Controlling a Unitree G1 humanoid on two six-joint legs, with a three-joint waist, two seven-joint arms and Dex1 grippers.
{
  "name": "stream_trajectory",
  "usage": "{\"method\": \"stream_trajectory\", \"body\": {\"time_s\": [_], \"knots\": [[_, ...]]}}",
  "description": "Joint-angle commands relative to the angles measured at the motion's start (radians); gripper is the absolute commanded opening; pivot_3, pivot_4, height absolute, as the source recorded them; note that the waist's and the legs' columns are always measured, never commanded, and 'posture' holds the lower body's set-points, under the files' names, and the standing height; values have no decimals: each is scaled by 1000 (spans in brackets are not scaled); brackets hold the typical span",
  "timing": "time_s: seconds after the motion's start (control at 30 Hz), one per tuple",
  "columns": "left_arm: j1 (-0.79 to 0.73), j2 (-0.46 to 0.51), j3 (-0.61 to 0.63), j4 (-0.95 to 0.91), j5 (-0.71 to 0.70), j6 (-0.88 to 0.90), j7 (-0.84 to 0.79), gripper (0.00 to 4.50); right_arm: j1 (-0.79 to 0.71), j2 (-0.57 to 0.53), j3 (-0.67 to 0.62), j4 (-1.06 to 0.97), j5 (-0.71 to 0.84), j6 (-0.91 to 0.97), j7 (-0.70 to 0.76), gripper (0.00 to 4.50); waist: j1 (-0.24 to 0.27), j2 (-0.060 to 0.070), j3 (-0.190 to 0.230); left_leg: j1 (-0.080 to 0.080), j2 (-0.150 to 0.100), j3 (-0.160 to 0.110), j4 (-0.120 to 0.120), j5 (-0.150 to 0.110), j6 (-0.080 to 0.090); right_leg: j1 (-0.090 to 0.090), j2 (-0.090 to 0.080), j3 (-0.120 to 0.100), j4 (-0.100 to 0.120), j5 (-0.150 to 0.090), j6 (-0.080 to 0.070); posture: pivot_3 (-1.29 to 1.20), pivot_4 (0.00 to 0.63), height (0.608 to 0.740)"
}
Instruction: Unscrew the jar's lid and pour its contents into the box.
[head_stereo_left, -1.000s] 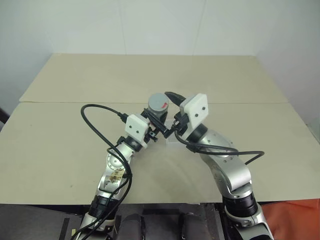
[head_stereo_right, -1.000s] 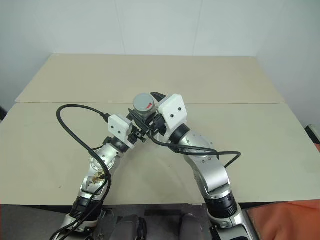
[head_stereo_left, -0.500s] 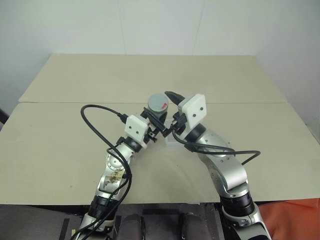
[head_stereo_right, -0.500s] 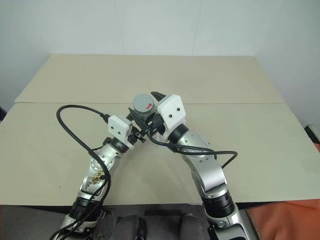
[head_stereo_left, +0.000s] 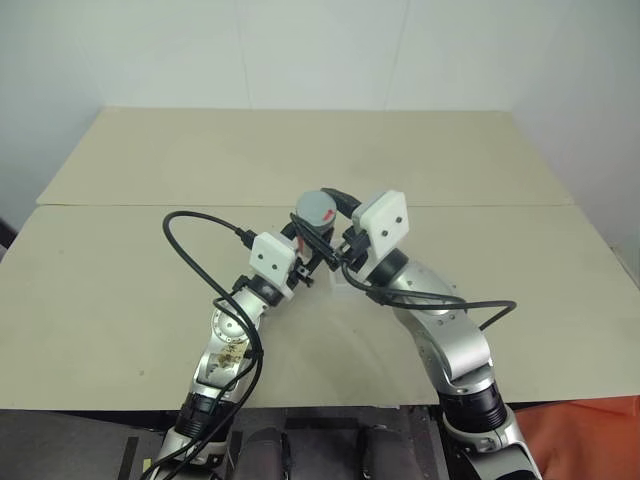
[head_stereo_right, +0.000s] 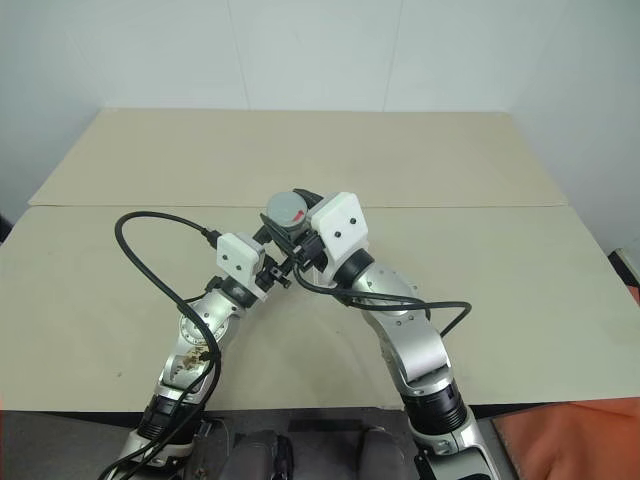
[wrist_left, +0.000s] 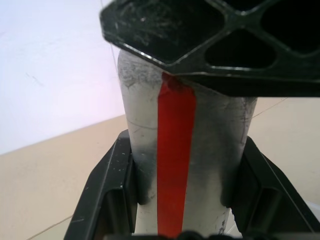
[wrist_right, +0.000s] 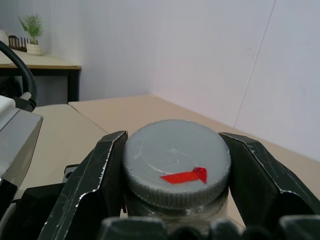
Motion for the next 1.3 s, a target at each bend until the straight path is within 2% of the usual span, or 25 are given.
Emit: {"method": "stream_trajectory", "body": {"time_s": [0.03,0.43,0.53,0.7,0.87,1.07,1.3], "knots": [[14,13,-13,-51,-24,1,-38,1996,-16,-12,-36,-25,62,-9,51,2799,-1,0,0,0,0,0,0,0,0,0,0,0,0,0,0,0,150,740],[37,150,-30,-145,-219,66,-315,1996,-90,-209,-146,44,351,27,435,2799,-3,0,0,0,0,-1,0,-1,2,0,0,0,0,0,0,0,150,740],[30,171,-35,-176,-277,108,-368,1996,-103,-277,-136,83,353,-31,566,2799,-1,0,0,0,0,0,0,-1,2,0,0,0,0,0,0,0,150,740],[18,208,-46,-199,-352,167,-467,1996,-141,-316,-143,148,399,-42,692,2799,-1,0,0,1,0,0,0,-1,2,0,0,0,0,0,0,0,150,740],[26,229,-68,-186,-360,153,-552,1996,-200,-379,-147,237,465,-36,906,2799,0,0,0,1,0,0,0,-1,1,1,0,0,0,0,0,0,150,740],[15,218,-63,-169,-363,152,-583,1996,-257,-389,-138,356,450,-102,1070,2799,3,0,0,1,0,0,0,-1,1,1,0,0,0,0,0,0,150,740],[15,209,-58,-165,-351,150,-579,1996,-308,-355,-149,456,449,-142,1115,2799,4,0,0,1,0,0,0,0,1,0,0,0,0,0,0,0,150,740]]}}
